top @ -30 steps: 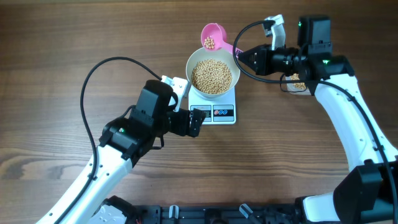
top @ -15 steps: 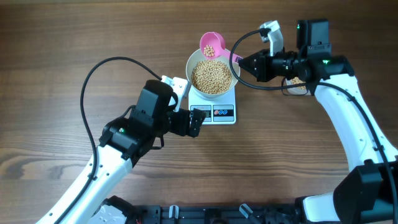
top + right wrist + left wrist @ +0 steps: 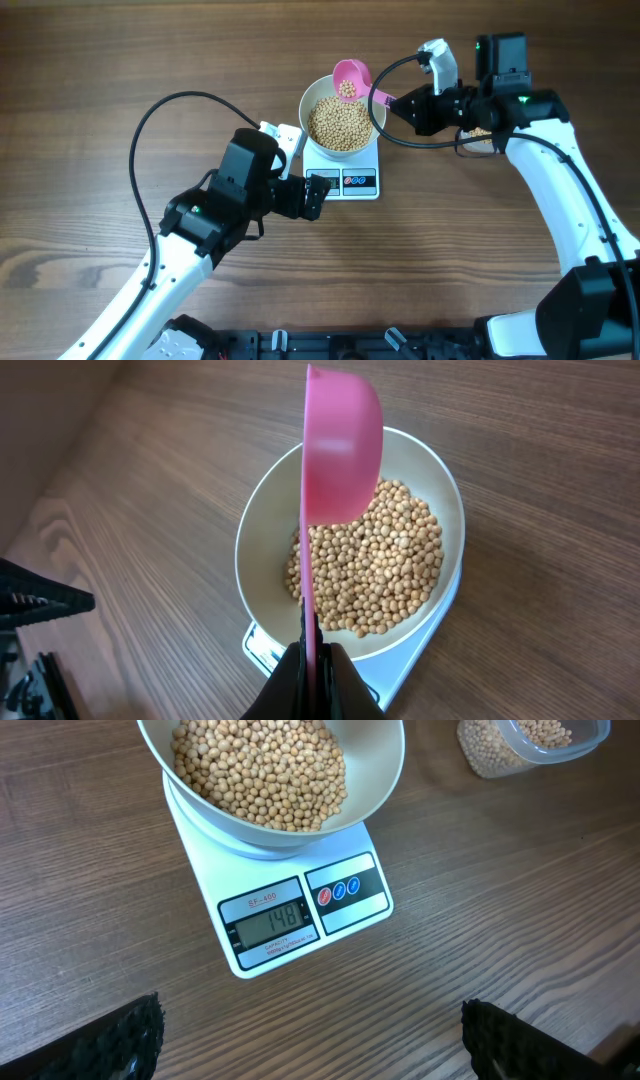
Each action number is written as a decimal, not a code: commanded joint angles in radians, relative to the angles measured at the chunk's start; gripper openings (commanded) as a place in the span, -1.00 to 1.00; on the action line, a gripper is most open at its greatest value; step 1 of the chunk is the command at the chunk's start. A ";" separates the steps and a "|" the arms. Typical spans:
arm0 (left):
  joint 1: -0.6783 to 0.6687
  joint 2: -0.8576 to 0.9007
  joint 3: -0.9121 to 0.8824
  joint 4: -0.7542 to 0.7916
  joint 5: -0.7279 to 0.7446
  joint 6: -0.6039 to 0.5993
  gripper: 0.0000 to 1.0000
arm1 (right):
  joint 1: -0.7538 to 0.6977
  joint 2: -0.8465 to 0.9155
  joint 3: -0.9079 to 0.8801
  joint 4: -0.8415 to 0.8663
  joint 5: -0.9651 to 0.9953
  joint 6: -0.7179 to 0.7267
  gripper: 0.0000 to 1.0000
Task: Scoop item into bowl and weigh 150g on scale
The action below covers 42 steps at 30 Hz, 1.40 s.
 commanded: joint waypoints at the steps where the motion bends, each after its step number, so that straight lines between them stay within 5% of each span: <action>1: -0.004 0.002 -0.001 0.000 -0.006 0.019 1.00 | 0.038 -0.026 0.026 -0.013 0.080 -0.068 -0.91; 10: -0.004 0.002 -0.001 0.000 -0.006 0.019 1.00 | 0.128 -0.026 0.026 -0.024 0.252 -0.153 -0.91; 42: -0.004 0.002 -0.001 0.000 -0.006 0.019 1.00 | 0.155 -0.026 0.024 -0.038 0.300 -0.283 -0.91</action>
